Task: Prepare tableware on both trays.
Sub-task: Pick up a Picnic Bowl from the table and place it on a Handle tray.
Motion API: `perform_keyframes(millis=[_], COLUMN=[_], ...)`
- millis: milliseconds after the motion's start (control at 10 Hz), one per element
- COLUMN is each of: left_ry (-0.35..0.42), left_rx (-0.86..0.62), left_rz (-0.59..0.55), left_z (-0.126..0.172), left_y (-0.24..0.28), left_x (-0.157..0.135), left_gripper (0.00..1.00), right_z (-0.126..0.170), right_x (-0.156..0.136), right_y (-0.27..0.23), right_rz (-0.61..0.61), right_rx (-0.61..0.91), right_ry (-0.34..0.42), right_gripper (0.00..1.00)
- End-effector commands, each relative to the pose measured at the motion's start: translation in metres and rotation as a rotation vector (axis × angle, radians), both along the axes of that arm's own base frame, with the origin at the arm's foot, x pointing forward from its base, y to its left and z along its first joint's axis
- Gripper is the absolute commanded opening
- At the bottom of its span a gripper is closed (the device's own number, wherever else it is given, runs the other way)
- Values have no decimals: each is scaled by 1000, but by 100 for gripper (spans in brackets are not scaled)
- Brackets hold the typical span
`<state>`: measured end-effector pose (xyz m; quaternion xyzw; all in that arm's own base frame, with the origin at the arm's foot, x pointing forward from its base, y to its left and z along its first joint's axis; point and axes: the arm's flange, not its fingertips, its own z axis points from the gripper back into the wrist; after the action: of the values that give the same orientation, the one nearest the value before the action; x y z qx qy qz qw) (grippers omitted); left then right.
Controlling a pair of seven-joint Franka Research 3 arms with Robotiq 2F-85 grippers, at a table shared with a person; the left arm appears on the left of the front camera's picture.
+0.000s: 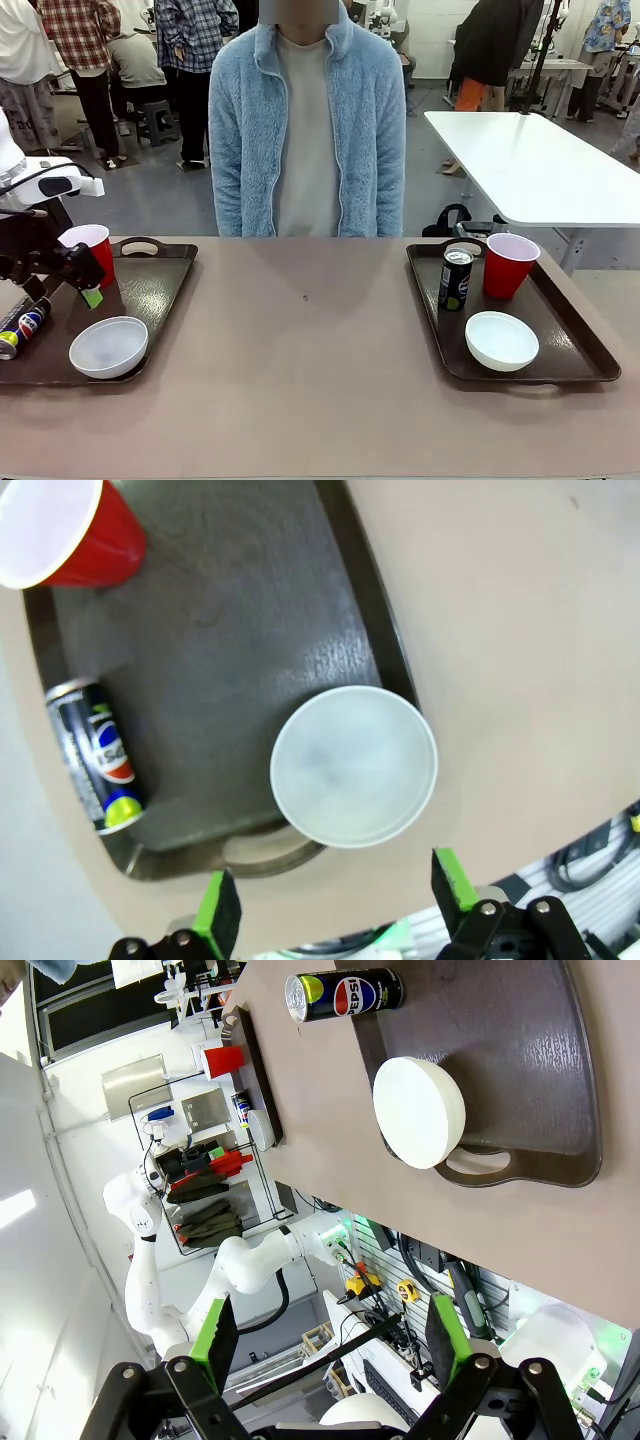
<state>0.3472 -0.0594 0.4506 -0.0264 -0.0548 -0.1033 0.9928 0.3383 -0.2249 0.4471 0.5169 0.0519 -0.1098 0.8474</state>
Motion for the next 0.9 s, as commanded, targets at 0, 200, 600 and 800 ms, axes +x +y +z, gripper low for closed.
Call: perform_keyframes(millis=[0, 200, 600, 800], left_ry=[1, 0, 2, 48], left_rx=[-1, 0, -757, -970], left_rz=[8, 0, 179, 213], left_z=[-1, 0, 71, 62], left_y=[0, 0, 94, 150], left_x=[0, 0, 39, 28], left_gripper=[100, 100, 100, 100], right_z=[1, 1, 1, 1], right_x=[-3, -3, -3, -3], right_y=[2, 2, 2, 2], right_rz=[-1, -1, -1, -1], right_rx=[6, 6, 6, 6], right_ry=[-5, -5, -5, -5], right_gripper=[99, 99, 99, 99])
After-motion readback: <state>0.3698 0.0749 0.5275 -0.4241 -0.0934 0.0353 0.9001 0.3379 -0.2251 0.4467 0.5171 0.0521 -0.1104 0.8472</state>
